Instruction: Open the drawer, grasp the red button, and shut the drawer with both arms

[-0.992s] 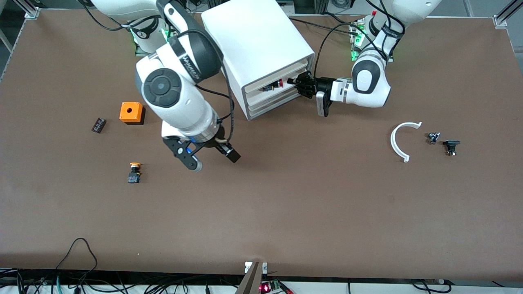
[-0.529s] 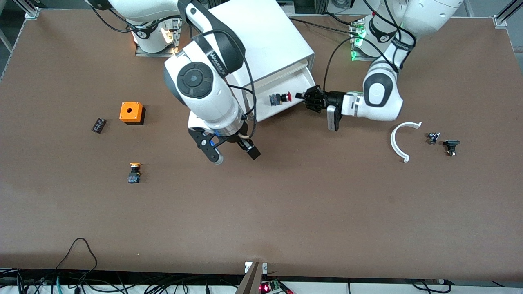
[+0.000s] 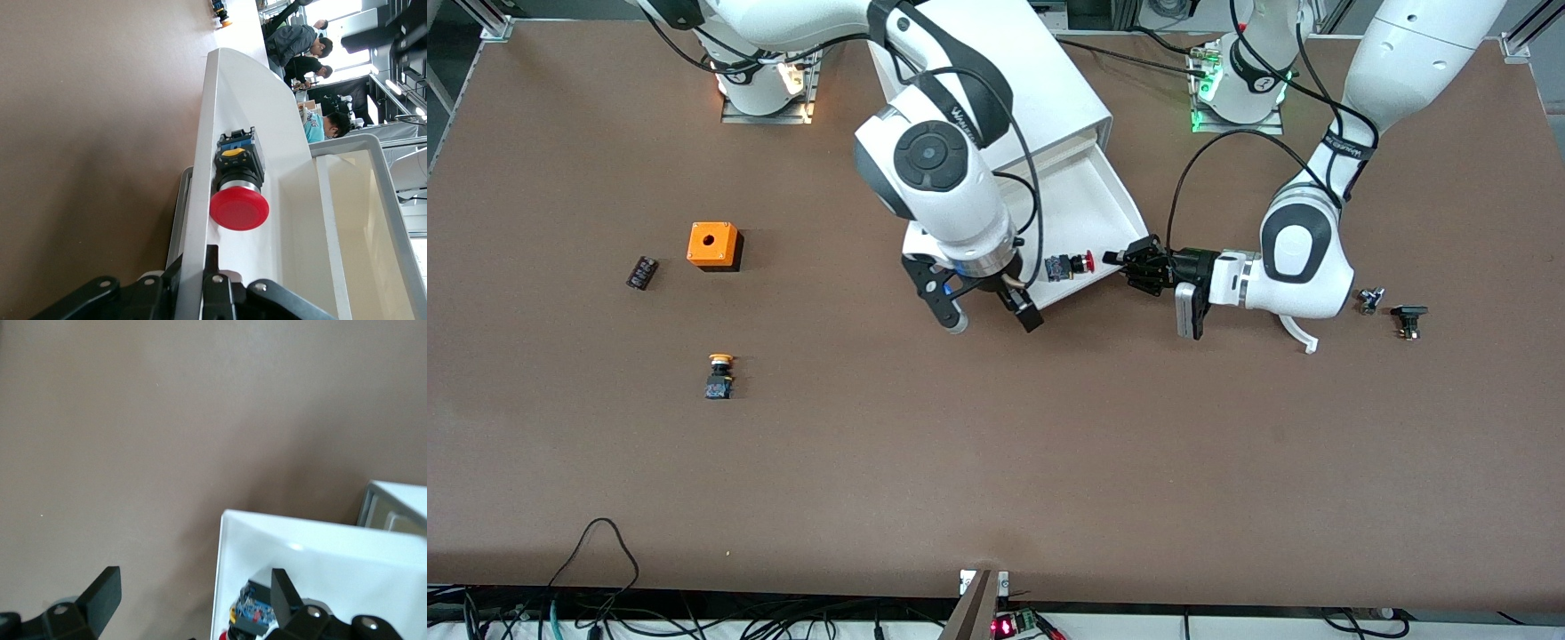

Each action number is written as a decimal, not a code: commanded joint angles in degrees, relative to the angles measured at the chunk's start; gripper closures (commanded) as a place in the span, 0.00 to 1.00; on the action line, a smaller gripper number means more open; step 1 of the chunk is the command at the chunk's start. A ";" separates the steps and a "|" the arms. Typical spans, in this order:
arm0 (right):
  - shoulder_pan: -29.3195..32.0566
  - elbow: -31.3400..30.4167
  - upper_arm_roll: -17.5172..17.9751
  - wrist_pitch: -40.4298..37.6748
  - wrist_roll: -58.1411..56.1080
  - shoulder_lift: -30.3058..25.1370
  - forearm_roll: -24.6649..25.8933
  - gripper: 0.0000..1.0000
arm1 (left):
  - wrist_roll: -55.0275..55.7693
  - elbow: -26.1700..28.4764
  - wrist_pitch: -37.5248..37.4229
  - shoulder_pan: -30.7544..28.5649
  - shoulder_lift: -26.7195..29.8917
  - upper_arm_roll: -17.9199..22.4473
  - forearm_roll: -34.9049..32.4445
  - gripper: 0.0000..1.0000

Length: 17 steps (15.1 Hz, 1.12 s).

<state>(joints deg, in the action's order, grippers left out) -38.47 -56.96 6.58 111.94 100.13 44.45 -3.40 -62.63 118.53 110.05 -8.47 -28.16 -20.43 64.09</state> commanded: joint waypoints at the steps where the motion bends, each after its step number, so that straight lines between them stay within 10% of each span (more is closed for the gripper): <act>1: -1.95 2.90 -0.43 0.47 5.15 1.87 -0.65 0.01 | -1.27 -1.38 2.98 0.30 -1.55 0.13 -3.35 1.00; 4: -3.71 2.90 -0.51 1.62 9.55 3.19 -0.65 0.01 | -1.27 -1.38 2.98 0.21 -1.55 0.04 -3.27 0.86; 5: -4.67 2.90 -0.69 1.45 9.91 3.80 -0.56 0.01 | -1.62 -1.38 2.98 0.12 -1.55 0.04 -3.35 0.01; 12: -8.02 2.55 -0.95 2.32 13.78 6.96 0.05 0.01 | 2.05 -1.55 1.84 -1.46 1.26 0.13 -4.40 0.00; 17: -8.20 1.85 -0.95 2.32 13.60 7.32 0.85 0.03 | 18.21 -9.00 -4.91 -1.55 3.46 0.04 -17.39 0.00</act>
<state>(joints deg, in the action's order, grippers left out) -46.07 -56.77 6.01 114.46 112.64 50.85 -3.24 -51.62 113.54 109.38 -9.76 -26.16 -20.28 52.39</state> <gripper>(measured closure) 0.009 0.000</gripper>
